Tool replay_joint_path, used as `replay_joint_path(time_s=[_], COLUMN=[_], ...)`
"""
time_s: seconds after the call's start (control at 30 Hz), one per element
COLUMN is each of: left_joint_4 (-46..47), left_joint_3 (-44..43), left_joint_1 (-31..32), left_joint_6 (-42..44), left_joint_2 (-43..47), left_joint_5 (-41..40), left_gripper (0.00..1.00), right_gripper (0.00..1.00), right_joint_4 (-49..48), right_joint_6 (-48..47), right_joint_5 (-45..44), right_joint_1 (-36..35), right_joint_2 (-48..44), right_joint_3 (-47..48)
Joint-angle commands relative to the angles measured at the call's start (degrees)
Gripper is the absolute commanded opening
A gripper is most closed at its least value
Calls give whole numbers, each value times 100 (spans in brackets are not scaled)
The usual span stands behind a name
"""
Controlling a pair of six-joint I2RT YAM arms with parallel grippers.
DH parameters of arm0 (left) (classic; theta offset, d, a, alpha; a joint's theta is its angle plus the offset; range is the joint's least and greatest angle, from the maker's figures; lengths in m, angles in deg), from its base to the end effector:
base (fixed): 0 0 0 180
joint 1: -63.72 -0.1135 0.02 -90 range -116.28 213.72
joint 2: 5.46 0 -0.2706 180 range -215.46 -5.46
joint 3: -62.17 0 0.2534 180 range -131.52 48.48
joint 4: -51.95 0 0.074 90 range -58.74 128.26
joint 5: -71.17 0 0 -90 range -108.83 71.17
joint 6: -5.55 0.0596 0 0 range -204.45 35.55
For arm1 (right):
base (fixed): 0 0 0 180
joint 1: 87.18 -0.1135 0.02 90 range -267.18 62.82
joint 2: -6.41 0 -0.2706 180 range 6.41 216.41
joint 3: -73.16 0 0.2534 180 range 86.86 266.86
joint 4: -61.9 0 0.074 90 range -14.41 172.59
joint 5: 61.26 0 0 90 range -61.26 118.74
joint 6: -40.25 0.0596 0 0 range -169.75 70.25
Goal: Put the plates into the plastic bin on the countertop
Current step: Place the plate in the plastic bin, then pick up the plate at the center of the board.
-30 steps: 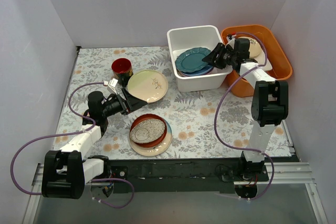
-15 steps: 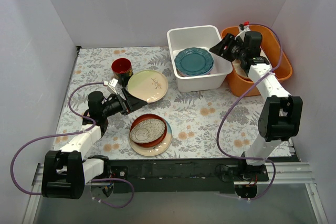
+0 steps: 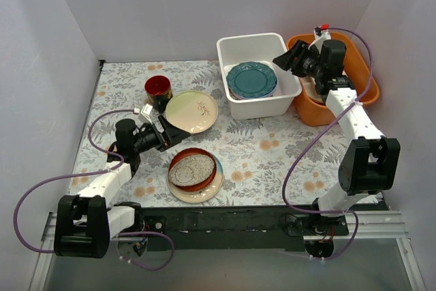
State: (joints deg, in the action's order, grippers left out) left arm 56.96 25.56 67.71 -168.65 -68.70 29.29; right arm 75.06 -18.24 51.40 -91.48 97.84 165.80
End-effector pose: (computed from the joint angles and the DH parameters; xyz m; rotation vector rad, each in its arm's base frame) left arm 0.2268 -0.0603 0.1996 -0.9026 2.1028 -1.7373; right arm 0.4034 0.0534 0.3627 0.1401 1.8286 0.7962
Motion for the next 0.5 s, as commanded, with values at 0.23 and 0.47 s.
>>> replay_joint_path(time_s=[0.23,0.47], left_joint_4=[-780,-798], left_joint_3=[-204,-204], left_joint_1=[32,32], left_joint_6=[326,238], left_joint_2=[-276,-443], left_joint_5=[-813,-1155], left_gripper=[98,96], right_gripper=[64,64], right_joint_4=[-192,-342], right_joint_6=[-162,-171], right_joint_5=[72,-68], right_joint_1=[-686,-1248], right_joint_2=[-565,-733], right_joint_3=[-519,-985])
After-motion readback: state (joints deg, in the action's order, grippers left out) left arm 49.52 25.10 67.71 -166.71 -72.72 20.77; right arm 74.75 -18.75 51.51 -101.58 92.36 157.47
